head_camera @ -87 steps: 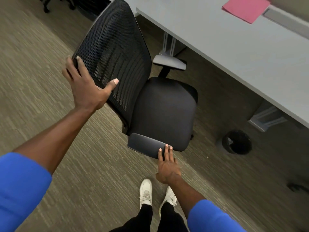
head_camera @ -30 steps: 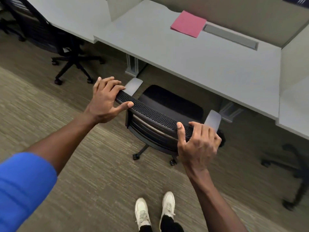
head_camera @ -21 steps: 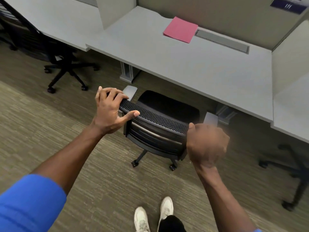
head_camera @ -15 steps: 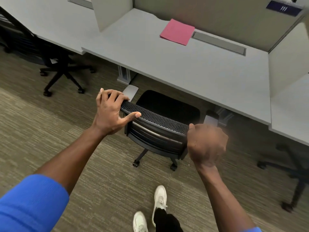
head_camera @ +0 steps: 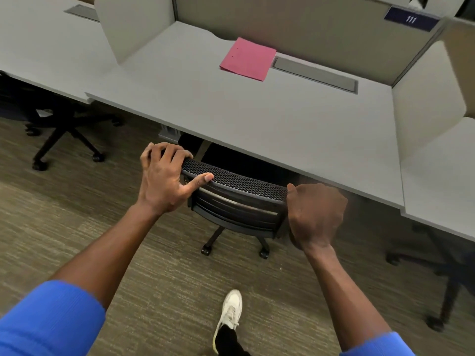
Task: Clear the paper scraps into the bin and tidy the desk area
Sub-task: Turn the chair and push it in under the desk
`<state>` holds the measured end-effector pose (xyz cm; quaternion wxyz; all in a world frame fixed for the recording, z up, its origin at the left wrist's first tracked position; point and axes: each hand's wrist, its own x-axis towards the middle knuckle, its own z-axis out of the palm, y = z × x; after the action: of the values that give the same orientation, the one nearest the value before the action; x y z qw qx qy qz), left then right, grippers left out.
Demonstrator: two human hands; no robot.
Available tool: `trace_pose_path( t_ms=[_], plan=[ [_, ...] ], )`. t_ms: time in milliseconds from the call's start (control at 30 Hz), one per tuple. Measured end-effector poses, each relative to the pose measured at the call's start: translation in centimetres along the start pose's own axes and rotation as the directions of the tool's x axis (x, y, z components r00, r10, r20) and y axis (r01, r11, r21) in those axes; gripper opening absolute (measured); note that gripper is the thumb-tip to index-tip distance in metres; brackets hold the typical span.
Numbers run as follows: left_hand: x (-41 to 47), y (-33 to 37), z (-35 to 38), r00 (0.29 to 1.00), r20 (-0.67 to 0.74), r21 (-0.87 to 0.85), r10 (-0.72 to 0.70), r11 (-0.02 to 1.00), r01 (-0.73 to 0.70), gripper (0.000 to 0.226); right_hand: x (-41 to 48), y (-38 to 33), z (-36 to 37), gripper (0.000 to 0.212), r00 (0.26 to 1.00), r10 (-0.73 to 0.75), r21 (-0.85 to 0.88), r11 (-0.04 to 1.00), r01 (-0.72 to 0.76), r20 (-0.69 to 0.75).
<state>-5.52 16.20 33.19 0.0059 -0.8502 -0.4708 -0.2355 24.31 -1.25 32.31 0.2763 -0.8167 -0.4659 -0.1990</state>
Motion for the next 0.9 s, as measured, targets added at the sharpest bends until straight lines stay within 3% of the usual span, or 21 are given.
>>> trace_pose_path(
  t_ms=[133, 567, 900],
  plan=[
    [3.3, 0.4, 1.5, 1.0, 0.006, -0.021, 0.005, 1.0, -0.005, 0.077, 2.7, 0.8, 1.6, 0.042, 1.0, -0.015, -0.008, 1.0, 0.015, -0.021],
    [11.4, 1.0, 5.7, 1.0, -0.012, -0.041, 0.003, 0.999, -0.003, 0.076, 9.9, 3.3, 6.6, 0.055, 1.0, -0.018, -0.003, 1.0, 0.018, -0.015],
    [14.1, -0.4, 7.3, 0.999, -0.012, -0.056, 0.046, 0.997, -0.046, 0.068, 11.2, 2.8, 8.2, 0.051, 0.999, -0.023, -0.021, 1.0, 0.022, -0.028]
  ],
)
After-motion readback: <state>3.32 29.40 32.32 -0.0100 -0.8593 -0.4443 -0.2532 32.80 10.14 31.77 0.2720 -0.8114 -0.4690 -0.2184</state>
